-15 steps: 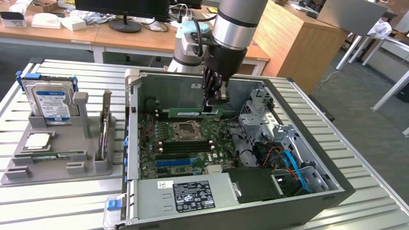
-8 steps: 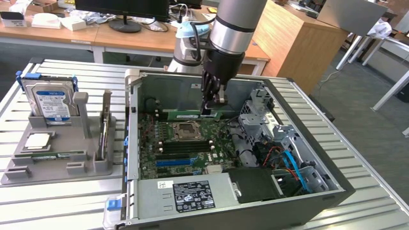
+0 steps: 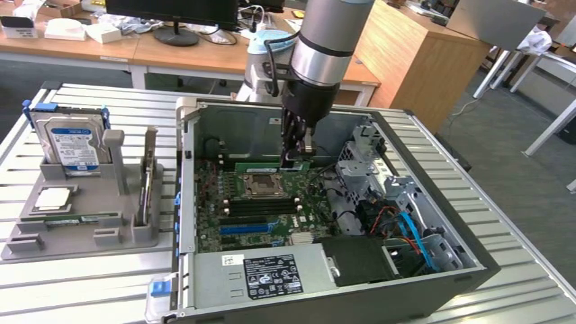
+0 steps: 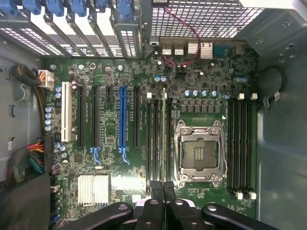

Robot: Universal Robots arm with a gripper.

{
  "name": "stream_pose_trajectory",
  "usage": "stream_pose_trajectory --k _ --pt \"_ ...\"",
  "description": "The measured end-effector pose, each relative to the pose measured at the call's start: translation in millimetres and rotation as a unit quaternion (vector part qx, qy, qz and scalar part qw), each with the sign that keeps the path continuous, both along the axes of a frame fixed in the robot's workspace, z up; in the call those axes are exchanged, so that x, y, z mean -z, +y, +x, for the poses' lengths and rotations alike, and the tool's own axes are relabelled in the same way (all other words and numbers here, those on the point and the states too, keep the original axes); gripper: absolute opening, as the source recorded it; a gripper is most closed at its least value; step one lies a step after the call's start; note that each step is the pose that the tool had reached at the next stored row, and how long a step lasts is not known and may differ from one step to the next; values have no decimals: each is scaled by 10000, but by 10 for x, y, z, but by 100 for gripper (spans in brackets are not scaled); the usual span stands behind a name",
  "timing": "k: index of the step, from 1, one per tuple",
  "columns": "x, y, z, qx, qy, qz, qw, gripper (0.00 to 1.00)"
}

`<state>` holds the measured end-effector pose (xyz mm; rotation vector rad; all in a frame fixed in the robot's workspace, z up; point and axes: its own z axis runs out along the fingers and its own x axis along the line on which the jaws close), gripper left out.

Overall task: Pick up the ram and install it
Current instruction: 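Insert the ram into the slot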

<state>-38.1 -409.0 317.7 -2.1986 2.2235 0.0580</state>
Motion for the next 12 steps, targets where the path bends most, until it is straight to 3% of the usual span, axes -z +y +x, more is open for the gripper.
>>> stream_pose_trajectory --k 12 --pt "137 0 -16 7 -11 0 10000 11"
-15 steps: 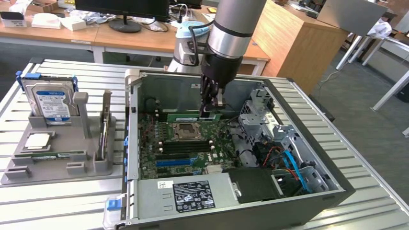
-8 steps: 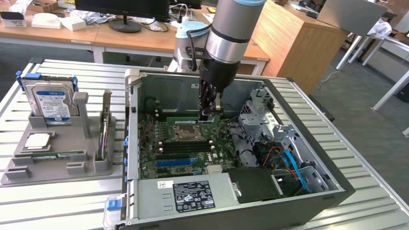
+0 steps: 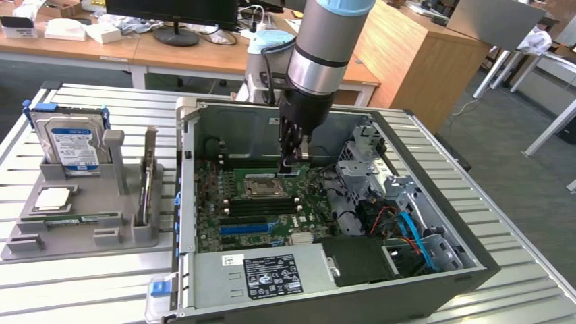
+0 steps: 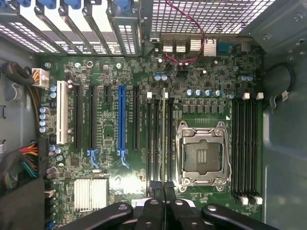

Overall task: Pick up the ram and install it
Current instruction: 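Insert the ram into the slot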

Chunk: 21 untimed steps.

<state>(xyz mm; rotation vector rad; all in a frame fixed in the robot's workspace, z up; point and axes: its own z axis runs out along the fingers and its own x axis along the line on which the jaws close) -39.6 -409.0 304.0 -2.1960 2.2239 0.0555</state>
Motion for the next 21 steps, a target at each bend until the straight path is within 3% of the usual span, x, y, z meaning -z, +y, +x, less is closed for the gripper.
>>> stream_pose_trajectory --k 17,21 --pt "11 0 23 9 0 0 10000 11" --pt "11 -23 23 9 0 1 10000 11"
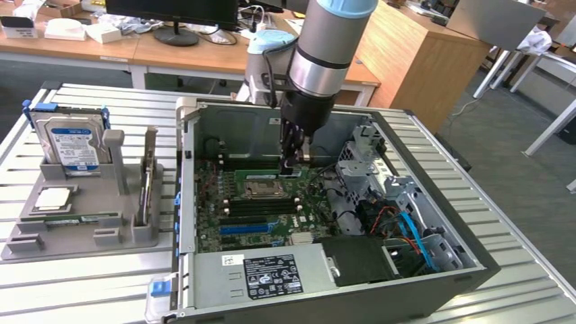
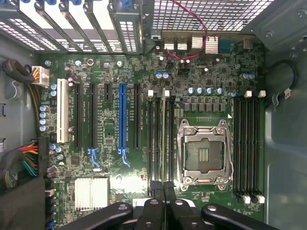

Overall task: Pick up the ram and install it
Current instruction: 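Insert the ram into the slot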

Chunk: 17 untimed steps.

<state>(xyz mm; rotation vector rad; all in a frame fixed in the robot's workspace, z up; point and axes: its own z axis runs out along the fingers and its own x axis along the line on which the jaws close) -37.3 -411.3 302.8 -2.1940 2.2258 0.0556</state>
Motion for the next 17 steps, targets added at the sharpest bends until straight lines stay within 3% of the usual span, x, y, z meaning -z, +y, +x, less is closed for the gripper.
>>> stream_pose_trajectory --k 11,17 --pt "8 -52 0 1 0 0 10000 11" --pt "42 -54 0 15 0 0 10000 11"
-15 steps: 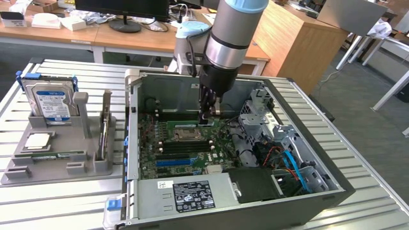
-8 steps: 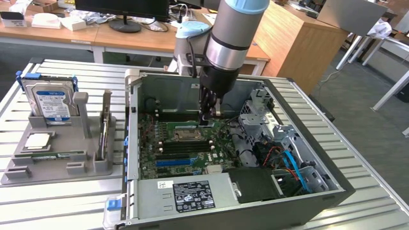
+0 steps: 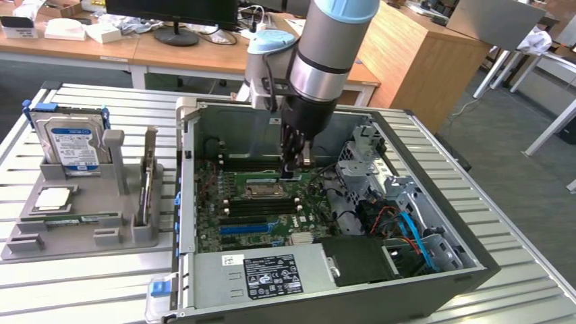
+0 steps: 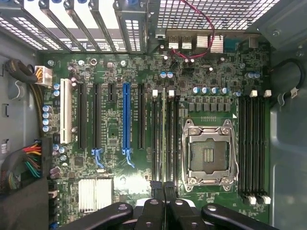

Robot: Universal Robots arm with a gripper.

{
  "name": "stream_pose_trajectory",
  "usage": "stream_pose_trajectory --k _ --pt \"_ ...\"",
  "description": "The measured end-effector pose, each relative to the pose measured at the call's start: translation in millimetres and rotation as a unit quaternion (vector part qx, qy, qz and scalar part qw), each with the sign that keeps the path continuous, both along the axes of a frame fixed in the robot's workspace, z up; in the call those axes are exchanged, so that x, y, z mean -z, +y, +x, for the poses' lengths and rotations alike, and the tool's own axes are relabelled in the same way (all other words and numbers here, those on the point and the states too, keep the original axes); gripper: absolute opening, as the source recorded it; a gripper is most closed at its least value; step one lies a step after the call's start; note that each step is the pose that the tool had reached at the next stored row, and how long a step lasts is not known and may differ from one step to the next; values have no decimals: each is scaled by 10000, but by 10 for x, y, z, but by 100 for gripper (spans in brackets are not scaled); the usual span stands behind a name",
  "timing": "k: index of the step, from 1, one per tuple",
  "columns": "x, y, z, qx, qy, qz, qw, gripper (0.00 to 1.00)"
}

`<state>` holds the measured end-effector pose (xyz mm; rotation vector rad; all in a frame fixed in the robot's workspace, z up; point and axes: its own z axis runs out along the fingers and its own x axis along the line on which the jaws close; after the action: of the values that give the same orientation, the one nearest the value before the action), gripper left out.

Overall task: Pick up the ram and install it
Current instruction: 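Insert the ram into the slot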

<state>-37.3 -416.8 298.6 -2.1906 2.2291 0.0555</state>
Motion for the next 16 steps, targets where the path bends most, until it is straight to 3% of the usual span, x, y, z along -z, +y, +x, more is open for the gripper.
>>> stream_pose_trajectory --k 16 --pt "143 0 -11 48 -2 0 10000 11"
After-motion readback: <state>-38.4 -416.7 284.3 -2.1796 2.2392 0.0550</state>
